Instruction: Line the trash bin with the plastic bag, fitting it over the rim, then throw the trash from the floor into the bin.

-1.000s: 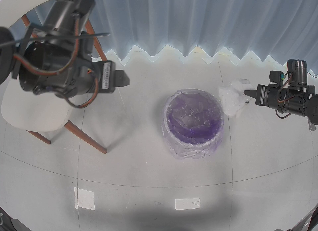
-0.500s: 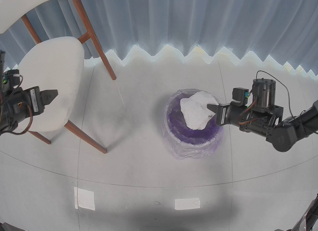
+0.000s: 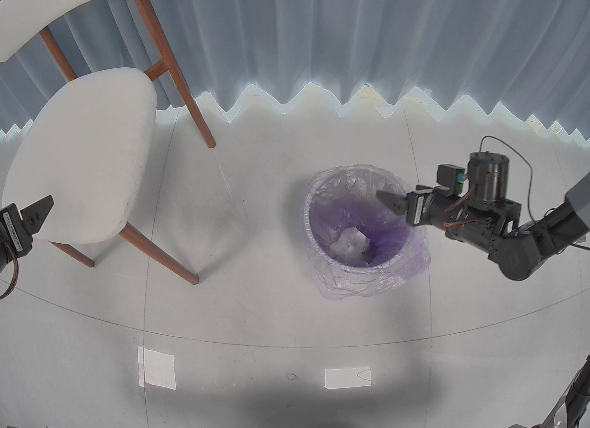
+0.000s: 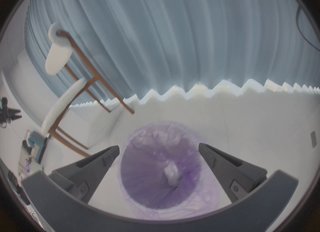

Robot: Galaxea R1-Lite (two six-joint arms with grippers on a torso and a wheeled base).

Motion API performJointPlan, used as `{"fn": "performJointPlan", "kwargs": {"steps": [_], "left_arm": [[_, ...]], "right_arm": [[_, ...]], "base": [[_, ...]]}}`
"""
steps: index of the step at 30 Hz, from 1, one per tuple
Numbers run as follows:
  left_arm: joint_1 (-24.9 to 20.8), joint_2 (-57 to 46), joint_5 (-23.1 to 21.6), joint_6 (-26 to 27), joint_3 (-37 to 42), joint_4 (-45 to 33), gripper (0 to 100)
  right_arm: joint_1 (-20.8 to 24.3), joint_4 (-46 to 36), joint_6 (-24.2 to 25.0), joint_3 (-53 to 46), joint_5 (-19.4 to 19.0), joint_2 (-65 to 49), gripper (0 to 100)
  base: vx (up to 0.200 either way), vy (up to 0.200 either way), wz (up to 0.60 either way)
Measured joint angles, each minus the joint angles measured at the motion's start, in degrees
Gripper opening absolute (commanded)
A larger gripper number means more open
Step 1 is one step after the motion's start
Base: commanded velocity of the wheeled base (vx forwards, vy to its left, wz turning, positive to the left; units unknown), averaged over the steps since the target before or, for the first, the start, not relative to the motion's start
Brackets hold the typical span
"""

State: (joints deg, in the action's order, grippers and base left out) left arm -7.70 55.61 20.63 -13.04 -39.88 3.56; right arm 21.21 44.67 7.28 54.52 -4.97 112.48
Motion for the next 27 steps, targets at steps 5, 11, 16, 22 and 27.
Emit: {"fn": "performJointPlan", "kwargs": {"steps": [5,11,16,22,27], "left_arm": [[0.2,-4.4,0.0,0.0,4.4,0.5,100],[0.3,-11.8,0.1,0.0,12.2,0.6,100],[1.1,-18.5,0.3,0.0,18.2,0.1,100],[2.7,-26.3,-1.5,0.6,23.7,-0.7,100],[3.9,-33.2,-5.0,2.6,27.8,-0.8,100]], "right_arm": [[-3.4,-0.7,0.0,-3.4,1.9,-9.7,100],[-7.3,-3.9,-0.4,-11.9,3.2,-25.1,100],[-9.6,-9.5,-1.6,-19.7,4.5,-38.9,100],[-11.9,-17.9,-3.6,-28.3,5.5,-56.0,100],[-14.2,-25.0,-3.7,-35.2,6.1,-70.6,100]], "base": [[0.0,0.0,0.0],[0.0,0.0,0.0],[0.0,0.0,0.0],[0.0,0.0,0.0],[0.0,0.0,0.0]]}}
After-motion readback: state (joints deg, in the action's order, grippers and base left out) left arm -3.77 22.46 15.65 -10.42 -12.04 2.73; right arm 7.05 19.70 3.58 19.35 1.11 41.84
